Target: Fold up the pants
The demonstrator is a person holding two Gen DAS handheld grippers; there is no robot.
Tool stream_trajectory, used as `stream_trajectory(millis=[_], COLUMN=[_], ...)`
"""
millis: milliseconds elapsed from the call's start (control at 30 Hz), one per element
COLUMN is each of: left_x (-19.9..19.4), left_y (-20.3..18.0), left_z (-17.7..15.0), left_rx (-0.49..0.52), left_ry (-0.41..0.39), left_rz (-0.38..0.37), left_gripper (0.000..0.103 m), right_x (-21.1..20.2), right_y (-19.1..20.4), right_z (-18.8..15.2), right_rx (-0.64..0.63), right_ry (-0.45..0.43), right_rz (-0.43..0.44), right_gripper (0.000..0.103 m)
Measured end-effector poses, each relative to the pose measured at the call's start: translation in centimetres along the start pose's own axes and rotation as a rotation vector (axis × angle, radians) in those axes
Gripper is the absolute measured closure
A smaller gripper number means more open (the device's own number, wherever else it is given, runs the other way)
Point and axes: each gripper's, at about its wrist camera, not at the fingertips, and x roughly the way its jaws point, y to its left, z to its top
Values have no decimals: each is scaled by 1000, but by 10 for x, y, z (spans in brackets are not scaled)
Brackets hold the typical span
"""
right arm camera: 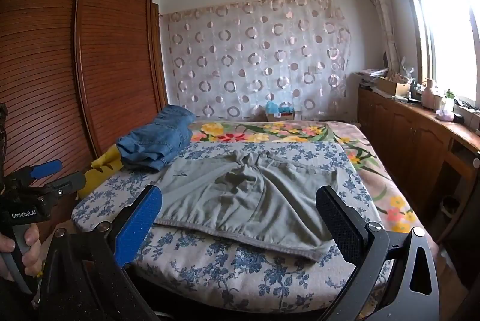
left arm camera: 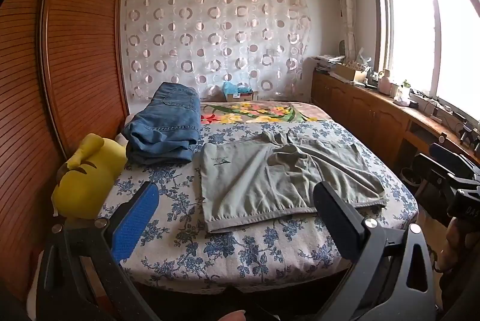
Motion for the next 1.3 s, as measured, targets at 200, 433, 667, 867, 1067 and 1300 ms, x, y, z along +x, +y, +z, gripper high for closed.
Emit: stream_trajectory(millis=[200,433,667,867,1067,1300], left_x=[0,0,0,0,0,0], left_y=[0,0,0,0,0,0], left_z=[0,0,0,0,0,0], left_rx=[1,2,2,3,4,4], left_ry=[1,0,0,-1,-2,-3], left_rz=[0,1,2,2,2,2], left_gripper=[0,0,0,0,0,0], right_x=[-1,-2,-2,-2,-2,-2], right_y=[0,2,2,2,2,3], right_z=[1,1,1,1,0,0], right_rx=[2,1,0,2,2,2], right_ry=[-2,-5,-6,-6,-7,-9], right_rz=[-2,-1,0,-1,0,3], right_gripper=[1,0,1,0,1,0])
